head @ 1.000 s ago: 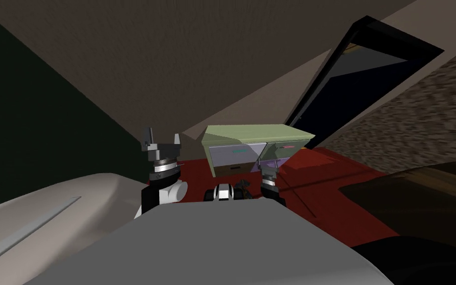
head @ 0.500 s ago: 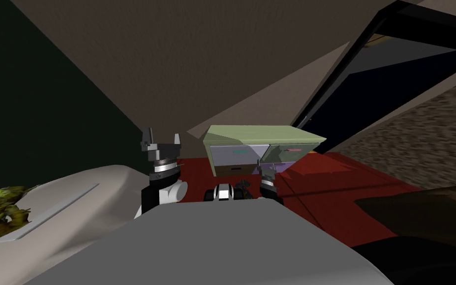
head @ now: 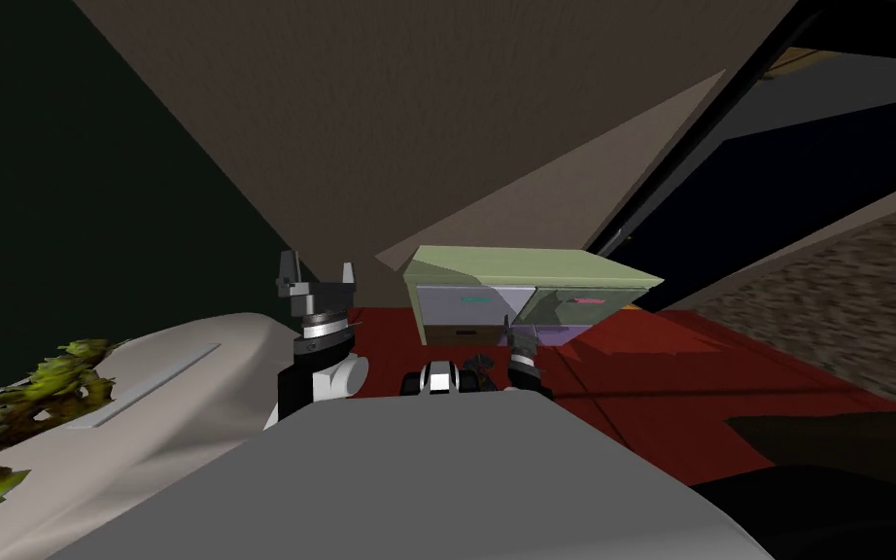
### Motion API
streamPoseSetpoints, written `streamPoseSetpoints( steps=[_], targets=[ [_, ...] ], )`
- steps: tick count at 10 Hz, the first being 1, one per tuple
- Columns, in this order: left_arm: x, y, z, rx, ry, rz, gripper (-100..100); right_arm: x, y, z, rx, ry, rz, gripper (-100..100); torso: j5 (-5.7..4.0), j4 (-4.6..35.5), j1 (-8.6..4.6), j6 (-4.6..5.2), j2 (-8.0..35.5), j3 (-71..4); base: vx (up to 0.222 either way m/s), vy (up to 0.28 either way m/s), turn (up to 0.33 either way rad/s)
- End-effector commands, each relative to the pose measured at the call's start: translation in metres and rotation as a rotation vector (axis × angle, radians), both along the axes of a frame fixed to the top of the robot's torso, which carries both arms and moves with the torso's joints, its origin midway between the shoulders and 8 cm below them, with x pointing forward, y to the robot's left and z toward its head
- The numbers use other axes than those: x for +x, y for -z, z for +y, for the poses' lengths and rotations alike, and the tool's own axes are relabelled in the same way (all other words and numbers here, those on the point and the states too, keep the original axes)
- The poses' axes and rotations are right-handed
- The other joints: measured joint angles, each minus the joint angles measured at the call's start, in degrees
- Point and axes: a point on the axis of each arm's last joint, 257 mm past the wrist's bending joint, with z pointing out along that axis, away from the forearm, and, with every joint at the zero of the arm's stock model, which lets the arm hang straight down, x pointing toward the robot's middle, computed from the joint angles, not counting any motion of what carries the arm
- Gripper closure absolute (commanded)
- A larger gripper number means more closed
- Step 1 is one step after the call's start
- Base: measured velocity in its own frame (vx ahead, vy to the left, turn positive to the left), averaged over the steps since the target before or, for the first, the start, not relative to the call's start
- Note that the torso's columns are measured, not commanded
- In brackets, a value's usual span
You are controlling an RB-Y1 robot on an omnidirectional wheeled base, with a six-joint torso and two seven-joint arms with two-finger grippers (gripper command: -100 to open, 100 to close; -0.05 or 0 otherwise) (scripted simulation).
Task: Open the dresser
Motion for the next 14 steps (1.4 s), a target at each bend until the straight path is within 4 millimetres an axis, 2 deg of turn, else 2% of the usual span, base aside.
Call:
streamPoseSetpoints(
  steps=[1,2,3,6,14],
  targets=[
    [0.0,0.0,0.0,0.0,0.0,0.0,0,0.003,0.012,-0.001,0.107,-0.012,-0.014,-100,0.0,0.0,-0.01,-0.04,0.0,0.0,-0.001,-0.032,0.086],
    [0.0,0.0,0.0,0.0,0.0,0.0,0,0.007,0.022,-0.002,0.166,-0.014,-0.014,-100,0.01,0.0,0.03,0.0,0.0,0.0,-0.001,-0.028,0.166],
    [0.0,0.0,0.0,0.0,0.0,0.0,0,0.007,0.022,-0.002,0.188,-0.019,-0.023,-100,0.01,0.0,0.03,-0.03,0.0,0.0,0.0,-0.023,0.096],
    [0.0,0.0,0.0,0.0,0.0,0.0,0,0.016,0.04,-0.001,0.32,-0.029,-0.038,-100,0.01,0.0,0.01,0.0,0.0,0.0,0.001,-0.016,0.141],
    [0.0,0.0,0.0,0.0,0.0,0.0,0,0.039,0.067,0.007,0.597,-0.057,-0.097,-100,0.0,0.0,0.0,0.0,0.0,0.0,0.007,-0.005,0.117]
  ],
)
